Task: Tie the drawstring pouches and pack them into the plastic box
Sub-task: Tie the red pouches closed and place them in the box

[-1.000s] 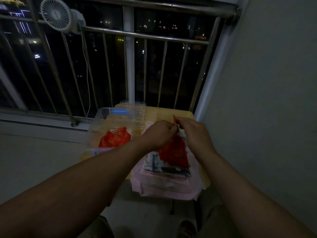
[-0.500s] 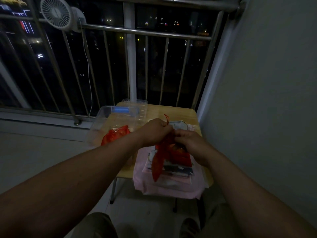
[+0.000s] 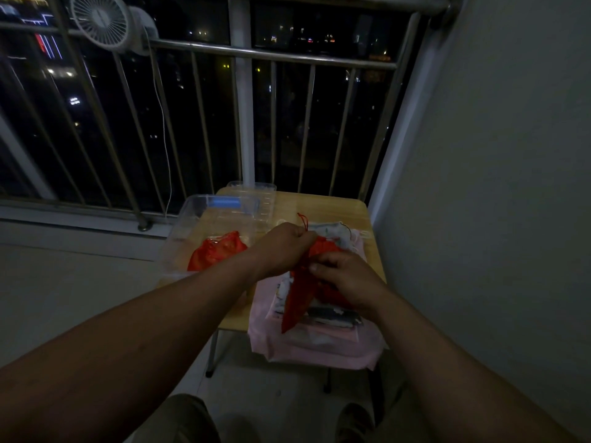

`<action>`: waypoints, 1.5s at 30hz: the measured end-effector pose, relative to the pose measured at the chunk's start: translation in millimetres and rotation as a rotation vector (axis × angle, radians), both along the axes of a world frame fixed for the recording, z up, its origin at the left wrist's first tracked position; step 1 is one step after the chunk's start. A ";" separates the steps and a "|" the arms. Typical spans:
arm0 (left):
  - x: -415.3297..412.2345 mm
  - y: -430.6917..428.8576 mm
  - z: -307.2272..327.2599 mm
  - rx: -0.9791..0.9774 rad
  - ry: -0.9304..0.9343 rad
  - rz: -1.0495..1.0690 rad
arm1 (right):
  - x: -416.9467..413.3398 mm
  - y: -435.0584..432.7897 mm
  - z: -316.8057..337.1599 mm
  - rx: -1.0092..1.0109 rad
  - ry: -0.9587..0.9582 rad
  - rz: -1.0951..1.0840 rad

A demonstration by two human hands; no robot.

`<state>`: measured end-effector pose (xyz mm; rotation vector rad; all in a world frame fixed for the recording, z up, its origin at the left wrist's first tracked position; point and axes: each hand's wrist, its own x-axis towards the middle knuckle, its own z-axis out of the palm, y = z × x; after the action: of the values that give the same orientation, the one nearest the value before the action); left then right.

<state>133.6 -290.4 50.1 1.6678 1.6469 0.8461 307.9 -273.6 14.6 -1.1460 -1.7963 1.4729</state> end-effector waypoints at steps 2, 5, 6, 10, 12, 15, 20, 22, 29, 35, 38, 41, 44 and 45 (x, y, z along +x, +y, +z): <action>-0.6 0.1 -1.1 0.001 -0.007 0.008 | -1.9 -0.4 -1.1 -0.005 0.019 -0.010; -2.2 0.6 -3.1 -0.002 -0.029 0.007 | -5.4 -1.7 -3.5 -0.045 0.060 0.003; -2.4 0.6 -3.6 -0.001 -0.037 0.006 | -6.7 -1.9 -4.0 -0.064 0.078 0.000; -1.5 -1.7 -2.9 0.005 -0.066 0.001 | -11.4 -2.6 -6.4 -0.165 0.180 -0.019; -0.7 -2.7 -2.9 0.028 -0.060 0.001 | -13.2 -2.3 -8.7 -0.188 0.228 -0.055; -3.2 -5.8 -4.5 0.062 -0.080 0.017 | -14.2 -1.8 -11.5 -0.280 0.405 -0.138; -14.8 -10.1 -16.1 -0.012 -0.025 0.081 | -4.3 -4.0 -15.7 -0.398 0.600 -0.199; -18.6 -10.7 -23.0 -0.050 -0.019 0.093 | -1.4 -5.0 -15.6 -0.431 0.652 -0.206; -21.7 -9.3 -28.0 -0.044 0.027 0.092 | 2.0 -8.8 0.0 -0.488 0.634 -0.215; -18.1 -8.4 -9.2 0.000 -0.025 0.081 | 2.7 -8.8 3.2 -0.474 0.271 -0.176; -9.4 -5.6 4.9 -0.019 -0.019 0.039 | -0.5 -9.7 5.8 -0.437 0.150 -0.140; -2.0 -2.5 12.8 -0.044 -0.073 0.039 | -1.9 -13.1 8.5 -0.399 0.124 -0.047; 2.1 -0.8 11.9 -0.091 -0.159 0.052 | -3.7 -15.9 7.2 -0.348 0.085 0.019; 2.6 -1.4 11.1 -0.109 -0.174 0.055 | -4.8 -16.9 7.5 -0.334 0.071 0.028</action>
<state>136.2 -291.7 61.2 1.4396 1.5954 0.8858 303.1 -290.5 22.0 -1.2099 -1.5621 1.8560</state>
